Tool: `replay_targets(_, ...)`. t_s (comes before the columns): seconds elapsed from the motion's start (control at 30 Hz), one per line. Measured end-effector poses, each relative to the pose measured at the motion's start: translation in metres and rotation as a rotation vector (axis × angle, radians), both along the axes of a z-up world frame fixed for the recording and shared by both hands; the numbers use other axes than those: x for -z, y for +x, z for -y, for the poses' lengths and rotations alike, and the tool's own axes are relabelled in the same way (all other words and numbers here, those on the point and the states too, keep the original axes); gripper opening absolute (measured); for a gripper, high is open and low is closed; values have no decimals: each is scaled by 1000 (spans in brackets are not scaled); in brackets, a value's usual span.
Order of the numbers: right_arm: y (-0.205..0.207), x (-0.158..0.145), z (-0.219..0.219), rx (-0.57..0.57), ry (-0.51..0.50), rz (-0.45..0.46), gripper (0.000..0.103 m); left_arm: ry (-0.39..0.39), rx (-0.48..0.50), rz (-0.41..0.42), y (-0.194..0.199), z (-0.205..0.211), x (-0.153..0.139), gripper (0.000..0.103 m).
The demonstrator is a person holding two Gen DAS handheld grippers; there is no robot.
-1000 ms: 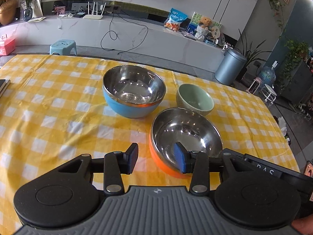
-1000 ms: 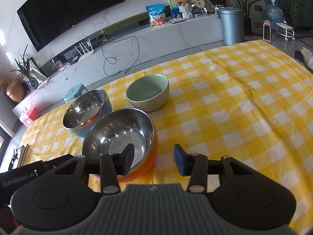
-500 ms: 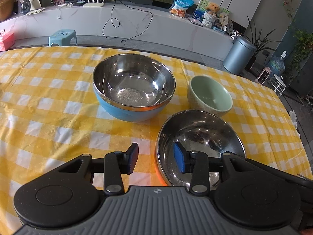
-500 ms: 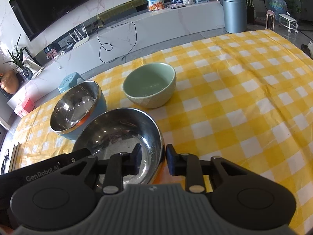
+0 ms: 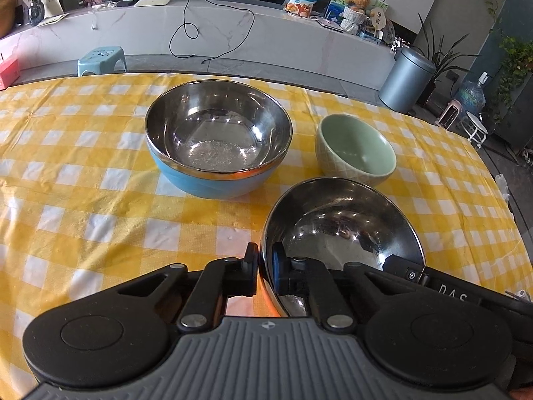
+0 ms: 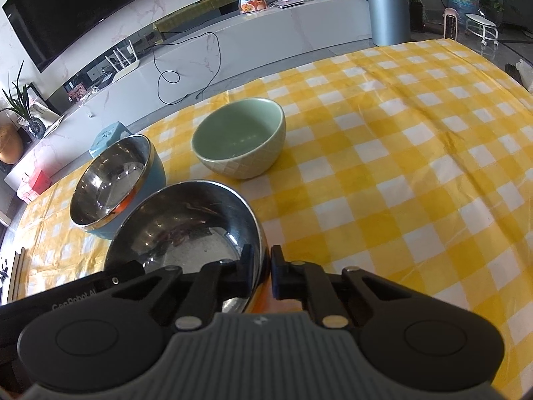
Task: Organize plates and bowls
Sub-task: 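Lift the orange bowl with both tools and carry it over the blue bowl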
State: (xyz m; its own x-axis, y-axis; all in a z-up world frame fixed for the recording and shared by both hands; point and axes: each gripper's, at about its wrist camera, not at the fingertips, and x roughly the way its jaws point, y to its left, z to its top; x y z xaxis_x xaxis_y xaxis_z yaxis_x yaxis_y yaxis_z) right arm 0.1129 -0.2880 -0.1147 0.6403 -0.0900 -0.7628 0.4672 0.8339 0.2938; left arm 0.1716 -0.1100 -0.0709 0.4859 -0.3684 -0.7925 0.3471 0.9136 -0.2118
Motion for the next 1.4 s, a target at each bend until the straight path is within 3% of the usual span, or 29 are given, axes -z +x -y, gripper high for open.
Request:
replay_targets(0.67, -90, -24, -34, -27, 72, 37, 7, -81, -90, -23, -86, -54, -30, 9)
replay_targets(1.03, -137, -23, -45, -19, 80, 40, 7, -128, -118, -61, -128, -71, -20, 9)
replay_targets(1.4, -149, -19, -43, -10, 72, 25, 6, -131, -111, -77, -138, -69, -12, 9)
